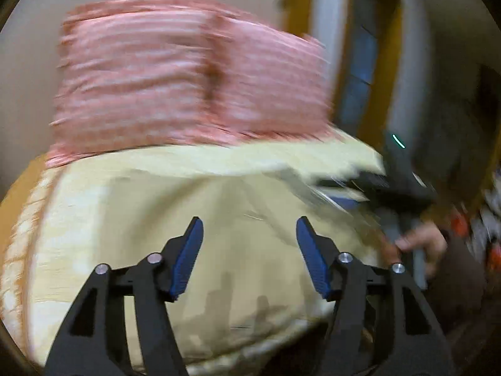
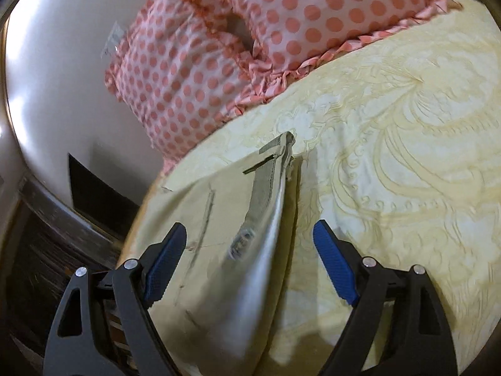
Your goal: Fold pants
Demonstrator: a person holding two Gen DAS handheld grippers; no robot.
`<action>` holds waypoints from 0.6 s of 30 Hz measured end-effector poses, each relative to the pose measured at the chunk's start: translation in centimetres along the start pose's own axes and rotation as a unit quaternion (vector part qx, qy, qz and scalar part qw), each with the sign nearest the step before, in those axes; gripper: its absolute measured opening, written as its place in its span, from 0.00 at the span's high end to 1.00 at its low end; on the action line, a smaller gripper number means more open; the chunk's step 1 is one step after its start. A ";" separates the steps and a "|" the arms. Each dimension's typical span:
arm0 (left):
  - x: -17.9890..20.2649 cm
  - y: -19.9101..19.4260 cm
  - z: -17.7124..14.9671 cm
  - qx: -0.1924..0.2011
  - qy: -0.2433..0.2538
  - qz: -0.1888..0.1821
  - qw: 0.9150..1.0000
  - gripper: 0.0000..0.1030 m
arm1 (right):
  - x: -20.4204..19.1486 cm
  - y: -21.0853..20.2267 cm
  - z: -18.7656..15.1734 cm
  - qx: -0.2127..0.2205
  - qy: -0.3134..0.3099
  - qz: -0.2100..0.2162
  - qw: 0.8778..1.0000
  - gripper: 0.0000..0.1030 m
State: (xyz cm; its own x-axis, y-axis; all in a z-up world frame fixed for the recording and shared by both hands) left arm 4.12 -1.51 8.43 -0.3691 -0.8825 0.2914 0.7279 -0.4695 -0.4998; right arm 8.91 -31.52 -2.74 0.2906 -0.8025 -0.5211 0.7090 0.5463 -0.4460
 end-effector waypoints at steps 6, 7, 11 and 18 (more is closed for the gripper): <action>-12.6 4.4 2.9 -0.058 -0.133 0.098 0.985 0.50 | -0.7 2.7 0.5 -0.039 -0.048 -0.016 0.998 0.42; -14.0 5.4 3.0 -0.076 -0.142 0.108 0.981 0.51 | -0.6 2.9 0.6 -0.040 -0.047 -0.014 0.998 0.42; -15.5 7.7 2.8 -0.124 -0.171 0.067 0.975 0.51 | 0.2 3.2 0.9 -0.052 -0.037 -0.007 0.998 0.64; -14.4 10.8 2.9 -0.176 -0.169 0.022 0.970 0.37 | 1.2 4.0 1.9 -0.073 -0.023 0.016 0.997 0.68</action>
State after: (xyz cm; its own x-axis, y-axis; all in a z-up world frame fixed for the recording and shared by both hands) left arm 18.96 6.18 1.18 -0.0879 -0.8703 0.4846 0.4749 -0.4643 -0.7476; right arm 13.29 -30.78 -3.77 0.3435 -0.7918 -0.5050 0.5979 0.5991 -0.5326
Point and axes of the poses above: each gripper's, at about its wrist camera, not at the fingertips, and y roughly the way its jaws point, x to its right, z to its top, the point moved 2 cm from there along y, roughly the way its jaws point, and after that the axes turned 12 degrees about -y, right-handed, at the moved point
